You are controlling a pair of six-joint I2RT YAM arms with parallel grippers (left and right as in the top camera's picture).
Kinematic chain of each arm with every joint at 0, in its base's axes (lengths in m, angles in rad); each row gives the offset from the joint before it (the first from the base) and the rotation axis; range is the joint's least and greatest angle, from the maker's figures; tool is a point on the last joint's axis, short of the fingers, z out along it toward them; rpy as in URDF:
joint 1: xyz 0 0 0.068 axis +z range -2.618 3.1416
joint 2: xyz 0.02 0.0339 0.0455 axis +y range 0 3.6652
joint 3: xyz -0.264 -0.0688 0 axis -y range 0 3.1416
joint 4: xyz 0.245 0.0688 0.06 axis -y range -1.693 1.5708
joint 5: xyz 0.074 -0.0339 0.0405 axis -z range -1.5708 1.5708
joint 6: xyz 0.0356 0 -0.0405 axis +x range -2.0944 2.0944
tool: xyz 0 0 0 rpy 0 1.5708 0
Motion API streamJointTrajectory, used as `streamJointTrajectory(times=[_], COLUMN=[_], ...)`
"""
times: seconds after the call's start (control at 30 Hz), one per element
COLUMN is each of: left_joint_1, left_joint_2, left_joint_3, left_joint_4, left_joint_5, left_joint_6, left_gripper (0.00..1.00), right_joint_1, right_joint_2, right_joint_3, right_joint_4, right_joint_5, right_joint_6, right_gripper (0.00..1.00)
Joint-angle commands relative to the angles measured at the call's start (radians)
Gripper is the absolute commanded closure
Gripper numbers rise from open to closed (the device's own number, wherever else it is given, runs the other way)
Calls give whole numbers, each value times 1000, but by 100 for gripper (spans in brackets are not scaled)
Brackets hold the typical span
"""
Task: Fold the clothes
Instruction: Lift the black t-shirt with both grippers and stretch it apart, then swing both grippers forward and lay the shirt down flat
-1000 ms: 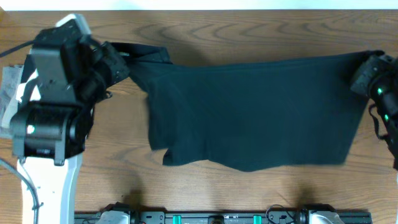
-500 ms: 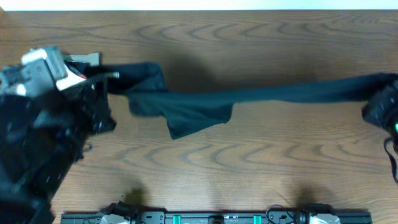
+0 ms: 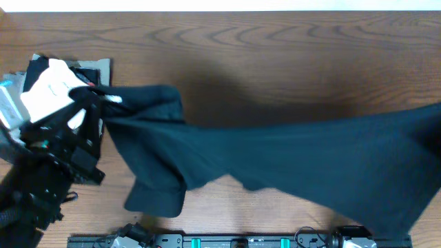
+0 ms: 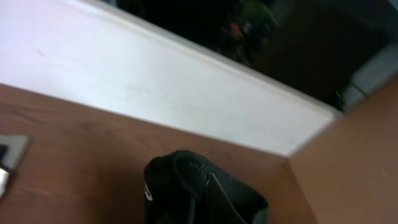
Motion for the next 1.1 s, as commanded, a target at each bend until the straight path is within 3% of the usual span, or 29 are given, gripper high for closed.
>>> streamJointTrajectory(times=[0.0, 0.33, 0.7, 0.8, 0.9, 0.93, 1.0, 1.03, 1.07], left_joint_1=[-3, 7, 140, 162, 175, 179, 182, 183, 183], left_joint_2=[84, 473, 865, 972, 1074, 1104, 1172, 1198, 1227], left_joint_3=[6, 6, 6, 6, 6, 6, 6, 6, 6], left_joint_4=[23, 62, 243, 323, 420, 451, 517, 542, 563], left_joint_5=[-166, -398, -390, -390, -390, -390, -390, -390, -390], left_joint_6=[6, 11, 11, 14, 18, 18, 18, 18, 19], left_gripper=[94, 94, 94, 78, 77, 68, 31, 13, 2], right_joint_1=[3, 0, -48, -52, -51, -50, -50, -50, -50], right_joint_2=[66, 382, 746, 849, 951, 983, 1057, 1090, 1127], right_joint_3=[4, 4, 4, 4, 4, 3, 3, 3, 3], right_joint_4=[26, 100, 240, 289, 353, 375, 431, 458, 486], right_joint_5=[2, 29, 23, 24, 20, 16, -2, -10, -14], right_joint_6=[-19, 1, 37, 37, 37, 36, 31, 28, 17], right_gripper=[99, 99, 99, 98, 96, 91, 66, 49, 33])
